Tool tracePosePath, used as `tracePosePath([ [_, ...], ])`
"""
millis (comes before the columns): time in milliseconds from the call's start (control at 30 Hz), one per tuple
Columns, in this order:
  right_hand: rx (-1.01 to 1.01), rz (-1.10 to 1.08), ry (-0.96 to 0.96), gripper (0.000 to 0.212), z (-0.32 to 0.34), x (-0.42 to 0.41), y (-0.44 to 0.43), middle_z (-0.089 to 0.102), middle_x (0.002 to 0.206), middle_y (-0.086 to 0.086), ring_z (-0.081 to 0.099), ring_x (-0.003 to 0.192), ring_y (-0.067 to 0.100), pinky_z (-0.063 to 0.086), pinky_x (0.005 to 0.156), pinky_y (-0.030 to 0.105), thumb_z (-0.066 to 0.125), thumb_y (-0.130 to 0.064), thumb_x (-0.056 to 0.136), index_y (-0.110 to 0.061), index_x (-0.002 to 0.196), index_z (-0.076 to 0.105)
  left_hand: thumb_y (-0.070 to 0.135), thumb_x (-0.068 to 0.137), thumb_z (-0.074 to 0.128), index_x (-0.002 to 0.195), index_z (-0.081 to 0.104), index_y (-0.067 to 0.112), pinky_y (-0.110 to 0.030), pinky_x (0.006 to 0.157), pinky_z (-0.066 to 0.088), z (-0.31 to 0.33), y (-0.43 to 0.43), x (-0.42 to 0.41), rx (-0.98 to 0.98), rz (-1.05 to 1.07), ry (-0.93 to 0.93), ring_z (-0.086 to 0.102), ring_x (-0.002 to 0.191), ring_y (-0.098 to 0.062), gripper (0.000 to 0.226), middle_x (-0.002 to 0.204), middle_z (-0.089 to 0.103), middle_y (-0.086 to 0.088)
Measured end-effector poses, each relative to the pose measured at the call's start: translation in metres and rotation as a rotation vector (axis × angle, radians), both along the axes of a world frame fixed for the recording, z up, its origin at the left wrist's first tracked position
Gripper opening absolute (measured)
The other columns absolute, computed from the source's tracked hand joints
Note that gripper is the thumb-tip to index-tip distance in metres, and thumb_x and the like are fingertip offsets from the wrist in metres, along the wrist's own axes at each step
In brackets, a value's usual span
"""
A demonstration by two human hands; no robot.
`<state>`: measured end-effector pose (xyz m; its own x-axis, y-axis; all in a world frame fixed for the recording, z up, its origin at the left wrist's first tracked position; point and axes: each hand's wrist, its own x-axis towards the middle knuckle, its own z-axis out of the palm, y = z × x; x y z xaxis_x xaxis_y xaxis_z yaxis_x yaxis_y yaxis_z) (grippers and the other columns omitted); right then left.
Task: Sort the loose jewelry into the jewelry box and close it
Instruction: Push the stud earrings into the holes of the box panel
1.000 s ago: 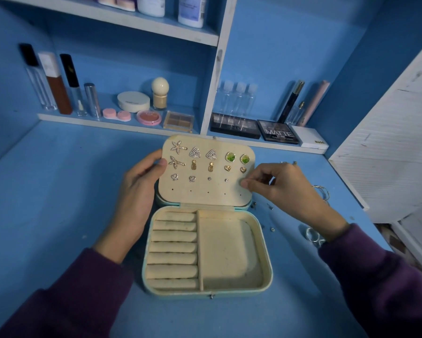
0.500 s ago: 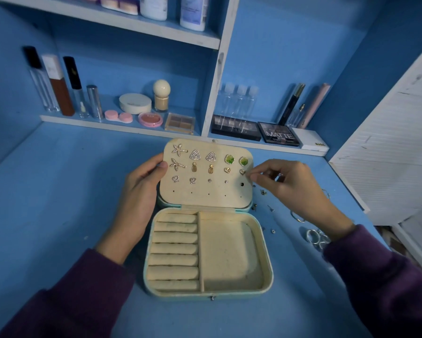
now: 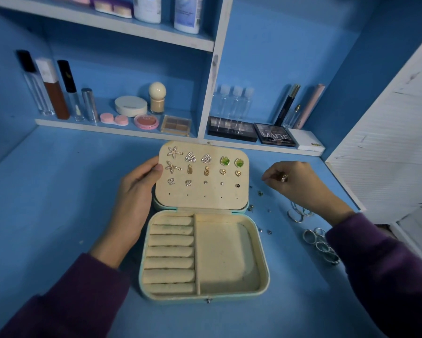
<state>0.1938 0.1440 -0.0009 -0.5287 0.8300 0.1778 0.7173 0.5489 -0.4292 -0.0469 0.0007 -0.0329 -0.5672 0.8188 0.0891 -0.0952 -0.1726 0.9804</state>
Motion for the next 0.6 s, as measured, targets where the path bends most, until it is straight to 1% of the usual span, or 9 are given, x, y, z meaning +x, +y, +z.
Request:
tracePosePath([
  [67,-0.025,0.016,-0.055,0.018,-0.003,0.003,0.002,0.064,0.071,-0.006,0.054,0.068,-0.014,0.036,0.064,-0.001,0.062,0.001,0.081,-0.013,0.083,0.073,0.009,0.096,0.049,0.094,0.066,0.033,-0.005,0.067,0.046,0.0,0.0,0.0,0.003,0.0,-0.007,0.064,0.081,0.011,0.029,0.082,0.071,0.025],
  [167,-0.057,0.052,-0.111,0.016,-0.007,0.007,0.003,0.068,0.074,-0.004,0.055,0.069,-0.012,0.038,0.064,0.0,0.065,0.0,0.08,-0.013,0.084,0.074,0.009,0.096,0.049,0.095,0.066,0.033,-0.005,0.068,0.047,0.0,0.0,0.0,-0.001,-0.003,-0.006,0.065,0.083,0.01,0.029,0.084,0.071,0.024],
  [267,-0.052,0.07,-0.097,0.012,-0.009,0.009,0.003,0.068,0.073,-0.004,0.058,0.065,0.0,0.04,0.065,0.002,0.069,-0.001,0.079,-0.012,0.082,0.074,0.008,0.096,0.049,0.097,0.066,0.032,-0.006,0.07,0.048,0.0,-0.001,0.0,-0.001,0.004,-0.01,0.065,0.085,0.009,0.029,0.087,0.071,0.022],
  [300,-0.048,0.075,-0.091,0.012,-0.009,0.009,0.003,0.067,0.072,-0.005,0.059,0.064,0.001,0.041,0.065,0.002,0.069,-0.001,0.078,-0.011,0.082,0.074,0.008,0.096,0.049,0.099,0.066,0.032,-0.006,0.07,0.048,0.001,-0.001,0.0,0.0,0.006,-0.009,0.065,0.085,0.009,0.029,0.089,0.071,0.021],
  [467,-0.044,0.113,-0.08,0.012,-0.011,0.009,0.003,0.066,0.07,-0.007,0.057,0.069,-0.008,0.04,0.065,0.003,0.071,0.0,0.077,-0.011,0.08,0.074,0.009,0.096,0.05,0.104,0.065,0.03,-0.006,0.071,0.048,0.0,-0.001,0.0,-0.005,0.014,-0.024,0.065,0.086,0.009,0.027,0.095,0.069,0.018],
  [600,-0.046,0.13,-0.073,0.014,-0.012,0.01,0.003,0.068,0.071,-0.006,0.059,0.071,-0.001,0.041,0.064,0.004,0.07,0.0,0.077,-0.014,0.077,0.074,0.008,0.096,0.049,0.107,0.064,0.028,-0.006,0.071,0.048,0.001,0.0,0.001,-0.007,0.01,-0.023,0.065,0.086,0.008,0.027,0.096,0.069,0.017],
])
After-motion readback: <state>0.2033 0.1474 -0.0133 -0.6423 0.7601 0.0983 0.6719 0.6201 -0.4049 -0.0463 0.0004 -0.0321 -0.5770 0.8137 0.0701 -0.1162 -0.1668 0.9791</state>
